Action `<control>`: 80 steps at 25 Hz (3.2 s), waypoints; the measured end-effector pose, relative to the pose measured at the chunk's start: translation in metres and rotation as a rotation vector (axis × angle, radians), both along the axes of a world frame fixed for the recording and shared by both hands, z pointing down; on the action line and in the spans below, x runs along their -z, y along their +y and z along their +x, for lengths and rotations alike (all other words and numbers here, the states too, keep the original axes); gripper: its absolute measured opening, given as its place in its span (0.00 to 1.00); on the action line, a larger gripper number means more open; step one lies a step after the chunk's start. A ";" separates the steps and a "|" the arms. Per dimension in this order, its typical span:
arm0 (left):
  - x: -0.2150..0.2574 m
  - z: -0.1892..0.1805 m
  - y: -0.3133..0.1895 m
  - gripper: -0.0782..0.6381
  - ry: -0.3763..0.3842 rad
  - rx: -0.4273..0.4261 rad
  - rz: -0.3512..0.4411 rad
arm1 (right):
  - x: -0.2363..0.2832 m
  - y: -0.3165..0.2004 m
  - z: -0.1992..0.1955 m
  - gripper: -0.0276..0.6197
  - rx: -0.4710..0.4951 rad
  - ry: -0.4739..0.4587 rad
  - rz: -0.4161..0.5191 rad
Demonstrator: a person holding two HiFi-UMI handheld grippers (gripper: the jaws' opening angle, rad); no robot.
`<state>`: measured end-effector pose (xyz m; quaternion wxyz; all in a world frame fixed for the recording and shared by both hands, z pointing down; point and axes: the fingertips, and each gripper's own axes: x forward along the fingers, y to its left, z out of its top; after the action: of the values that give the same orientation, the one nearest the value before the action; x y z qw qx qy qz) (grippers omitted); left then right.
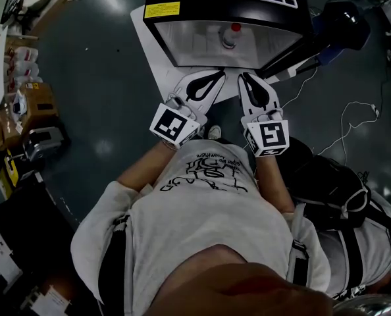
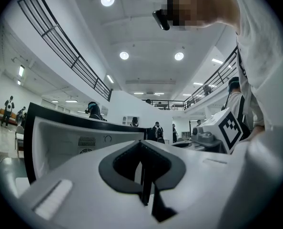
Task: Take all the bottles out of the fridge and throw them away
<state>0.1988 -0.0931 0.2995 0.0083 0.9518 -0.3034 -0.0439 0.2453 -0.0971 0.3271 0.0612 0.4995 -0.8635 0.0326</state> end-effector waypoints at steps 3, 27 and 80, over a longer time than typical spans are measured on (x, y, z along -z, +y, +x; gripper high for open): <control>-0.006 0.001 -0.008 0.12 0.002 0.002 0.006 | -0.007 -0.008 0.002 0.06 -0.005 0.005 -0.005; -0.055 0.006 -0.045 0.12 -0.046 0.019 0.002 | -0.066 -0.048 0.003 0.12 -0.018 0.041 -0.039; -0.124 0.013 -0.136 0.12 -0.092 0.052 -0.016 | -0.127 -0.166 0.008 0.37 -0.090 0.064 -0.063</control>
<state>0.2122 -0.2293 0.4233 0.0008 0.9446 -0.3283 0.0023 0.2535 -0.2626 0.4541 0.1029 0.5365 -0.8363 0.0465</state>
